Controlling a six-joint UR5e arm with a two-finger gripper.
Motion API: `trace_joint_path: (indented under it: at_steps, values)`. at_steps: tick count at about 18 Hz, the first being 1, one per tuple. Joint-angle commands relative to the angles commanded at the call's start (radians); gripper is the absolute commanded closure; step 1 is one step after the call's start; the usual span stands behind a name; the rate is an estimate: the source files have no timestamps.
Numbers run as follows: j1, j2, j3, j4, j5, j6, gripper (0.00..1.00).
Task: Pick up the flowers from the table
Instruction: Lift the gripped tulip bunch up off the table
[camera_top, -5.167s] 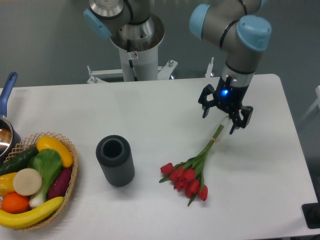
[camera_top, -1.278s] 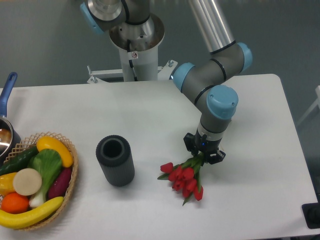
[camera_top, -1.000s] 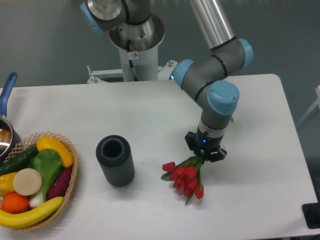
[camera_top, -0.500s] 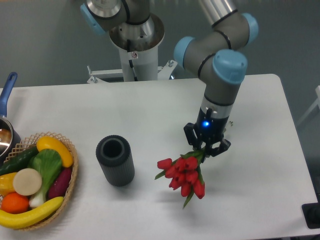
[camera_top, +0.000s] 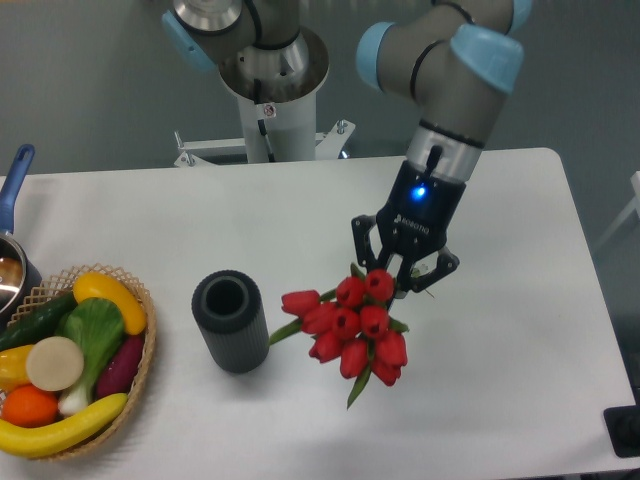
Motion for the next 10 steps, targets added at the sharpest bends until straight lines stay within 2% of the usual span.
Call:
trace_joint_path:
  at_steps: [3, 10]
  values:
    - [0.028, 0.009, -0.009, 0.000, -0.057, 0.000, 0.74]
    - [0.029, 0.011, -0.011, 0.000, -0.063, 0.002, 0.74]
